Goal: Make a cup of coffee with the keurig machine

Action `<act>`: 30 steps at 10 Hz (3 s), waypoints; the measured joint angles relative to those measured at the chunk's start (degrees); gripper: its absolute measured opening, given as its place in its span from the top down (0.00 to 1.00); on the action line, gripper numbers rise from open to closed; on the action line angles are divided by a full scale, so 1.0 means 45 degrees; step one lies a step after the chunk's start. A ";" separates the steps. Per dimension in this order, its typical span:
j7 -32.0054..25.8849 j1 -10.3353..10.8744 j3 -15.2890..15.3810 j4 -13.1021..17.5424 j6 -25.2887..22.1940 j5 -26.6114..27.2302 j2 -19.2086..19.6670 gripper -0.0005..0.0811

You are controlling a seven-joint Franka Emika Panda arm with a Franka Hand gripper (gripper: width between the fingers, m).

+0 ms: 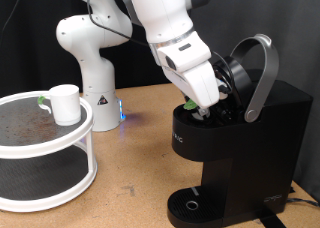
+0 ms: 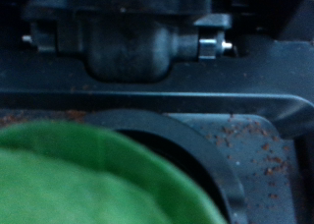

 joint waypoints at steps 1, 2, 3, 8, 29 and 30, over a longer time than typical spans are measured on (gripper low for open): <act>0.0112 0.0000 0.0049 0.0001 -0.0002 -0.0008 0.0063 0.42; 0.0244 0.0001 0.0100 0.0018 -0.0003 -0.0002 0.0150 0.42; 0.0382 0.0000 0.0151 0.0060 -0.0003 -0.0004 0.0218 0.42; 0.0382 -0.0001 0.0228 0.0041 0.0772 0.0475 0.0400 0.04; -0.1326 -0.0521 -0.1791 0.2460 -0.4212 0.3446 -0.2201 0.01; -0.1328 -0.0493 -0.1777 0.2451 -0.4212 0.3579 -0.2176 0.01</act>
